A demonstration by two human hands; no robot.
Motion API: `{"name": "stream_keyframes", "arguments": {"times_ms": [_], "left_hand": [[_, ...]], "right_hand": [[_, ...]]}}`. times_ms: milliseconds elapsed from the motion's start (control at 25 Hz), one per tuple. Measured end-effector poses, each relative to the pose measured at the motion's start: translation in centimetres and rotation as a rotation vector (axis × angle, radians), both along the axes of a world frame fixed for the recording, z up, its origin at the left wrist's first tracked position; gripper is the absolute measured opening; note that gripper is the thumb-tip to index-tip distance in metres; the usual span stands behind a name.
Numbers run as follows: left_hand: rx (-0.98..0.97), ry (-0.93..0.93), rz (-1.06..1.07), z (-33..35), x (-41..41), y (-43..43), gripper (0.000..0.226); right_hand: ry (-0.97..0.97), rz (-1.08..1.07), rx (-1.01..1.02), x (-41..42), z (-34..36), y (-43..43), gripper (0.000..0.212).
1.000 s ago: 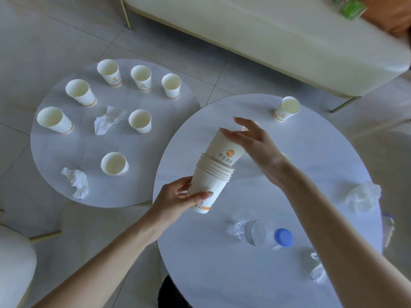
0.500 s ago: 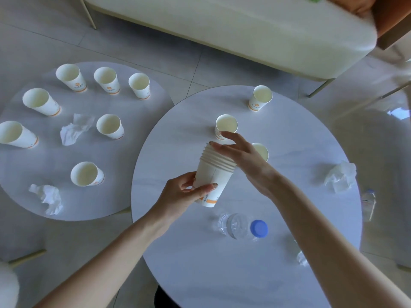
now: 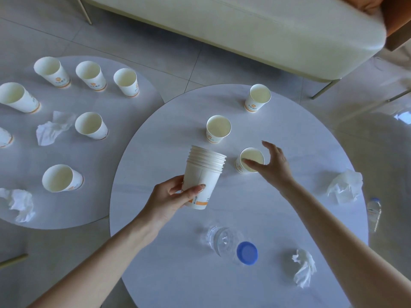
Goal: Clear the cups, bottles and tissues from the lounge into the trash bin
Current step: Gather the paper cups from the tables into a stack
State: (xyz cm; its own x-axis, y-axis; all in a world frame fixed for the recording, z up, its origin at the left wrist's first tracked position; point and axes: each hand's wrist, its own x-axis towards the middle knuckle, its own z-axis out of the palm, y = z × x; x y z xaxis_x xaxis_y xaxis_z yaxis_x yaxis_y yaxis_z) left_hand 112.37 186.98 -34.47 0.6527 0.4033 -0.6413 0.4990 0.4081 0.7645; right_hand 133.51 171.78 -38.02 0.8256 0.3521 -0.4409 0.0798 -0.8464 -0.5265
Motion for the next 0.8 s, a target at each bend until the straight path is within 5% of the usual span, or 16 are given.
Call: {"name": "stream_keyframes", "arguments": {"times_ms": [160, 400, 600, 800], "left_hand": [[-0.005, 0.021, 0.005, -1.6, 1.0, -0.4, 0.011], [-0.009, 0.04, 0.01, -1.6, 2.6, -0.9, 0.013], [0.009, 0.037, -0.011, -0.6, 4.2, -1.0, 0.017], [0.038, 0.041, -0.031, 0.1, 5.4, -1.2, 0.019]], "right_hand": [[-0.039, 0.08, -0.035, 0.1, -4.2, -0.1, 0.1], [-0.093, -0.014, 0.057, 0.4, -4.6, 0.0, 0.087], [0.055, -0.25, 0.391, 3.1, 1.3, 1.8, 0.077], [0.305, -0.259, 0.76, 4.2, 7.0, 4.2, 0.069]]}}
